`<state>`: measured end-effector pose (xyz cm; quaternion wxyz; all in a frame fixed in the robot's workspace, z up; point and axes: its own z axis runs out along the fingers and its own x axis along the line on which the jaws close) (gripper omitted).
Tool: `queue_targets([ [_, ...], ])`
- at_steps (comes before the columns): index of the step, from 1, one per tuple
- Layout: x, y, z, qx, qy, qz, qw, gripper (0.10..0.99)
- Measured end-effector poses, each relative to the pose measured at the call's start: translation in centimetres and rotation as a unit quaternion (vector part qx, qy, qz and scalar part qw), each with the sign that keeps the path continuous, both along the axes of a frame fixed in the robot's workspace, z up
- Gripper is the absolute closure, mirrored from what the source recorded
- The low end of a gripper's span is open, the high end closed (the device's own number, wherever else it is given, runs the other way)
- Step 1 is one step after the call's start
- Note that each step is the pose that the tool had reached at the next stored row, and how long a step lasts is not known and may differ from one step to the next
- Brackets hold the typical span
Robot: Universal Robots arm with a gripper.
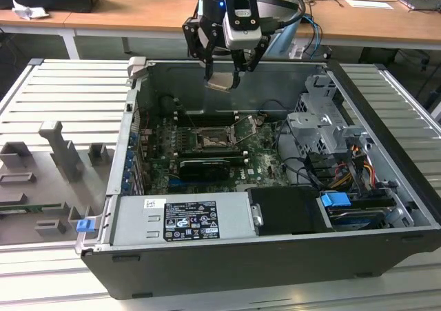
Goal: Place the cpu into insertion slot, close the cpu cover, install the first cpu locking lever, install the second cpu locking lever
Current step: 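Place the cpu into insertion slot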
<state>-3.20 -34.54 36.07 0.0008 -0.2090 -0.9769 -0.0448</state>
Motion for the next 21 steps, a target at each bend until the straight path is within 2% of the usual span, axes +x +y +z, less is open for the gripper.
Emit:
queue_targets([
  [7, 0.0, 0.0, 0.0, -0.0001, 0.0, -0.021, 0.9998, 0.545],
  [15, 0.0, 0.0, -0.04, 0.0, 0.0, -0.053, 0.9986, 0.545],
  [18, 0.0, 0.0, -0.08, 0.0, 0.0, -0.069, 0.9976, 0.545],
  [21, 0.0, 0.0, -0.14, -0.0001, 0.0, -0.096, 0.9954, 0.545],
])
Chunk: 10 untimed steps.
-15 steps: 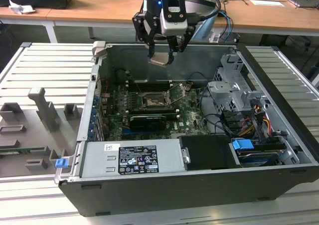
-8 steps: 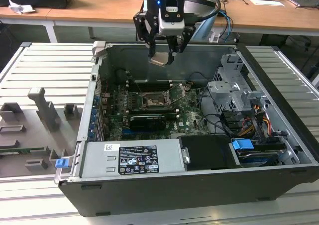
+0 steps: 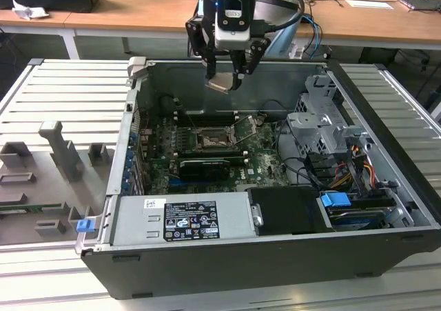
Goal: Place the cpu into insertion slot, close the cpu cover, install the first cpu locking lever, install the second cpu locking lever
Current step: 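Place the cpu into insertion slot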
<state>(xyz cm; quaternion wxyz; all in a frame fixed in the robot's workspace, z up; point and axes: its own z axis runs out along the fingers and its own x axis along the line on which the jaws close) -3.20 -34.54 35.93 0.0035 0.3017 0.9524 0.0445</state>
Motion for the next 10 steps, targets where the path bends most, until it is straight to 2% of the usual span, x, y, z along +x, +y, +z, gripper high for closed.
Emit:
queue_targets([
  [4, 0.0, 0.0, -0.12, 0.0, 0.0001, -0.038, 0.9993, 0.545],
  [10, -0.22, 0.0, -0.3, 0.0001, 0.0, -0.04, 0.9992, 0.545],
])
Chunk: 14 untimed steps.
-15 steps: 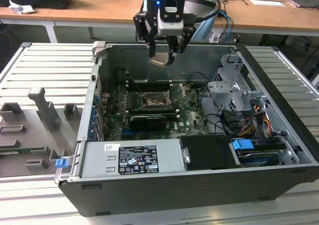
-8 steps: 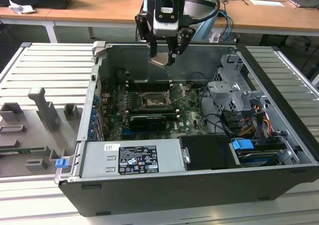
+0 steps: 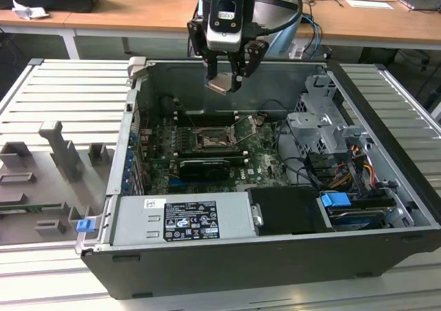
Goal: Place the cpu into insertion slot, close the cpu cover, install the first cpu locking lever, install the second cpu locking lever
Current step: 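Place the cpu into insertion slot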
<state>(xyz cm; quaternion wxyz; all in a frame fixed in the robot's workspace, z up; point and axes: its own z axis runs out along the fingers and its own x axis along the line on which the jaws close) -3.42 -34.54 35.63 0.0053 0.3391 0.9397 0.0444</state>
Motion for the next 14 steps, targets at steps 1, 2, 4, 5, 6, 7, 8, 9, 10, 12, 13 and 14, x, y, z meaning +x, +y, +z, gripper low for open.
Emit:
queue_targets([
  [1, -0.11, 0.0, -0.05, -0.0001, 0.0001, 0.0, 1.0, 0.545],
  [2, -0.16, 0.0, -0.06, -0.0002, 0.0001, 0.0, 1.0, 0.545],
  [4, -0.23, 0.0, -0.1, -0.0001, 0.0002, 0.0, 1.0, 0.545],
  [5, -0.25, 0.0, -0.14, 0.0, 0.0002, -0.001, 1.0, 0.545],
  [6, -0.26, 0.0, -0.16, 0.0, 0.0002, -0.002, 1.0, 0.545],
  [7, -0.26, 0.0, -0.2, 0.0, 0.0002, -0.006, 1.0, 0.545],
  [8, -0.27, 0.0, -0.28, 0.0, 0.0002, -0.015, 0.9999, 0.545],
  [9, -0.28, 0.0, -0.32, -0.0001, 0.0002, -0.019, 0.9998, 0.545],
  [10, -0.3, 0.0, -0.35, -0.0001, 0.0002, -0.022, 0.9998, 0.545],
  [12, -0.32, 0.0, -0.41, -0.0001, 0.0002, -0.029, 0.9996, 0.545],
  [13, -0.33, 0.0, -0.45, -0.0001, 0.0002, -0.033, 0.9995, 0.545],
  [14, -0.34, 0.0, -0.49, 0.0, 0.0002, -0.037, 0.9993, 0.545],
])
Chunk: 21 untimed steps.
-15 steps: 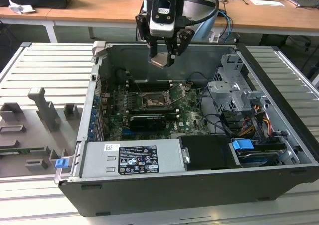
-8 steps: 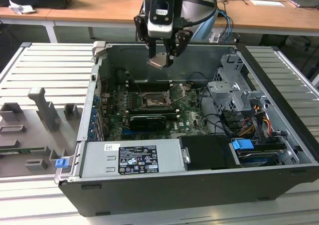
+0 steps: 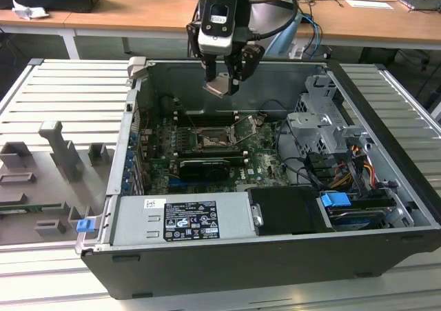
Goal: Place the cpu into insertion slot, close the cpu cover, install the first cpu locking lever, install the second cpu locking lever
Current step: 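Place the cpu into insertion slot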
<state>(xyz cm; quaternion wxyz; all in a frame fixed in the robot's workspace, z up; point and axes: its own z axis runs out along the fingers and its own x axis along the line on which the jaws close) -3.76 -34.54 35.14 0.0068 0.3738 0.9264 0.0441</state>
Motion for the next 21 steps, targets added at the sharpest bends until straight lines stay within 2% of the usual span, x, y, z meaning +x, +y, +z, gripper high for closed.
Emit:
queue_targets([
  [16, -0.11, 0.0, -0.4, 0.0, 0.0, -0.045, 0.999, 0.545],
  [18, -0.12, 0.0, -0.46, 0.0, 0.0, -0.058, 0.9983, 0.545],
  [21, -0.12, 0.0, -0.57, 0.0, 0.0, -0.085, 0.9964, 0.545],
])
